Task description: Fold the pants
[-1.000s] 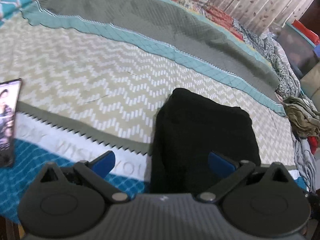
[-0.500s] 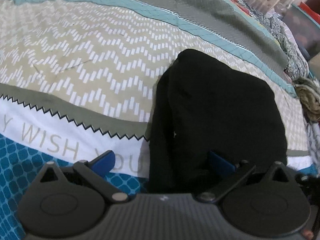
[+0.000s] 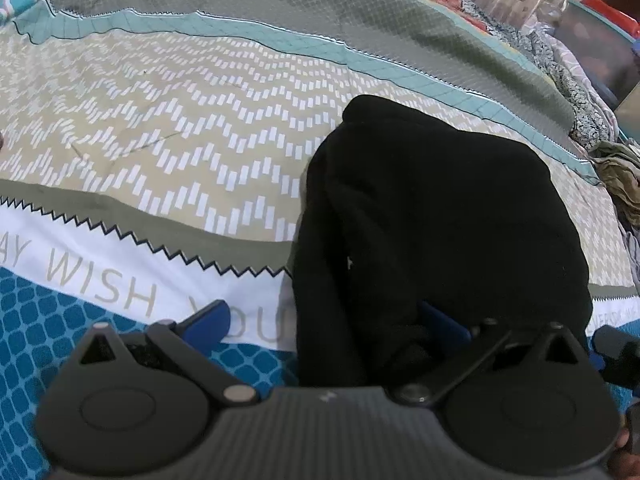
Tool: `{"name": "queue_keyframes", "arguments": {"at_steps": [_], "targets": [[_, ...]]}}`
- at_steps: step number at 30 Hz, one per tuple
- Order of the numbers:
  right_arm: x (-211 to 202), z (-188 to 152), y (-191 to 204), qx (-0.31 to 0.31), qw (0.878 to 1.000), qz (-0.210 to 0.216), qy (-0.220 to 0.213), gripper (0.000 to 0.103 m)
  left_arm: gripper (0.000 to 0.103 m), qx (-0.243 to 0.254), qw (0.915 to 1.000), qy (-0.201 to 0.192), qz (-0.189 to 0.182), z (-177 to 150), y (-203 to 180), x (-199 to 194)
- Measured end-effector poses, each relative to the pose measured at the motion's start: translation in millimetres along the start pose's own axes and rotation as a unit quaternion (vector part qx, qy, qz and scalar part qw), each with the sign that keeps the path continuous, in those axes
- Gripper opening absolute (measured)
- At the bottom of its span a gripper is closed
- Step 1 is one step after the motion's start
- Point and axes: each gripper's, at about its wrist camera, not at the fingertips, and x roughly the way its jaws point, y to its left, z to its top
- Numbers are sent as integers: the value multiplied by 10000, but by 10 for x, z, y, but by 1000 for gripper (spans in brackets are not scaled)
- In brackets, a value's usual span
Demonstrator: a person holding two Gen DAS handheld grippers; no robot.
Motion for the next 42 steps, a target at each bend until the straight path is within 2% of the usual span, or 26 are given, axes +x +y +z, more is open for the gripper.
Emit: {"name": "queue_keyframes", "arguments": {"at_steps": [5, 26, 37, 42], "targets": [[-20, 10, -53, 128, 9998, 159, -13, 103, 103, 7, 10000, -32, 8, -10, -8, -10], [-43, -10, -58, 101, 9997, 203, -61, 103, 103, 47, 9999, -127, -9, -66, -26, -47], [-65, 46, -122, 380, 9988, 320, 11, 103, 103, -408, 9977, 135, -518, 55, 169, -105], [-72, 50, -124, 383, 9987, 326, 18, 103, 103, -465, 9950, 325, -820, 77, 67, -87]]}}
